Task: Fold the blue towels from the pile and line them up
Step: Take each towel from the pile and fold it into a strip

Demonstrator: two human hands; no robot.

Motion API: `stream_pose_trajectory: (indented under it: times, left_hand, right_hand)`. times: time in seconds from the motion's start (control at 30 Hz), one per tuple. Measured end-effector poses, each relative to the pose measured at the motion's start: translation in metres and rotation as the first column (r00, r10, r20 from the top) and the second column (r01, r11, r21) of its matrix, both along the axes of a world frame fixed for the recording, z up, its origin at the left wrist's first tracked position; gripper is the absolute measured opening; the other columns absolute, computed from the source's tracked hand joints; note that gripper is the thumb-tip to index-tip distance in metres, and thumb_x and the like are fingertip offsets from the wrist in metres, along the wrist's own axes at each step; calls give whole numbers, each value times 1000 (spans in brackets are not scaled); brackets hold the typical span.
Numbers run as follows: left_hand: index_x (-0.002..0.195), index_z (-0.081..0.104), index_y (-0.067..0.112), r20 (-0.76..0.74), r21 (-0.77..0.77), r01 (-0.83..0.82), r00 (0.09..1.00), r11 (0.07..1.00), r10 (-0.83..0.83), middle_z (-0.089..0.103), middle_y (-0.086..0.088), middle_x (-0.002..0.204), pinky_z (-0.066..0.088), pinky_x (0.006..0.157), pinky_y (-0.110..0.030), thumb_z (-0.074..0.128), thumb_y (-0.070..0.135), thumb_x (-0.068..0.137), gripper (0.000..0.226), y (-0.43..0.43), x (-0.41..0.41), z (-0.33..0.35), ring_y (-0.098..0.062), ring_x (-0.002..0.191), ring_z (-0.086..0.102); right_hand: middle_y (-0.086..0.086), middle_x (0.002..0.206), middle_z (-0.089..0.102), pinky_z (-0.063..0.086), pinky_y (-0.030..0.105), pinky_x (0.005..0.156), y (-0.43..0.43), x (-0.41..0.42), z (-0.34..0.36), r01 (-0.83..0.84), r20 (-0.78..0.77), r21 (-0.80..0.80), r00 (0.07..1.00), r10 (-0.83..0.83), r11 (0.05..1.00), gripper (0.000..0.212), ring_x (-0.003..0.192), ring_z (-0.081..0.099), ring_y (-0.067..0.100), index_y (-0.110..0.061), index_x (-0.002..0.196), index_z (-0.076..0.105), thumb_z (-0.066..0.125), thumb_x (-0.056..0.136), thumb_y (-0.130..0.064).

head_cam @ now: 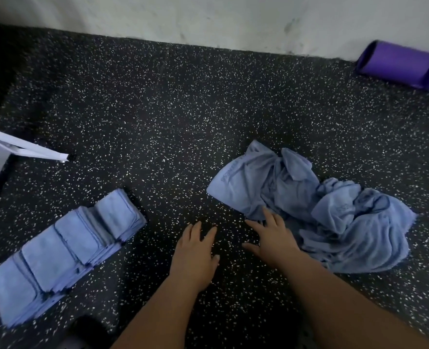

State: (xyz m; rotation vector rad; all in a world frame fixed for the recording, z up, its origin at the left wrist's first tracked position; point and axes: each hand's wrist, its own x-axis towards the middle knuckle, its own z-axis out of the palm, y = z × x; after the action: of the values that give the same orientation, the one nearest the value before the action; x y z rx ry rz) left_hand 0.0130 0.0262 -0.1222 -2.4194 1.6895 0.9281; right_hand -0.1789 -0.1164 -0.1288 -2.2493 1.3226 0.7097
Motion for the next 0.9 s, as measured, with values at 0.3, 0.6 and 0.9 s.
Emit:
stream_pose_trajectory:
  times: [0.3,0.6,0.9]
  left_hand:
    - [167,12,34,-17,1,-35,999,999,35,6,-7,175,18,131,-51,51,50,106,75,-5,8,-1,-32,162,3]
    - [166,21,28,-20,-34,-5,1000,999,5,21,-9,170,25,128,-48,53,49,105,72,-12,-3,45,-31,158,16]
    - [164,28,28,-42,-165,49,998,985,-56,40,-6,155,37,120,-45,55,42,105,66,-15,-15,134,-29,143,34]
  right_hand:
    - [-1,173,13,35,51,121,1,2,-7,100,13,-73,995,-100,992,73,157,16,29,-25,165,24,52,104,-54]
    - [-1,109,70,54,37,79,12,-2,54,382,383,-199,878,-287,902,22,105,62,24,-34,115,77,64,101,-23]
    - [-6,116,76,56,35,79,18,-20,151,405,575,-131,775,-264,905,36,95,70,16,-34,136,65,68,101,-26]
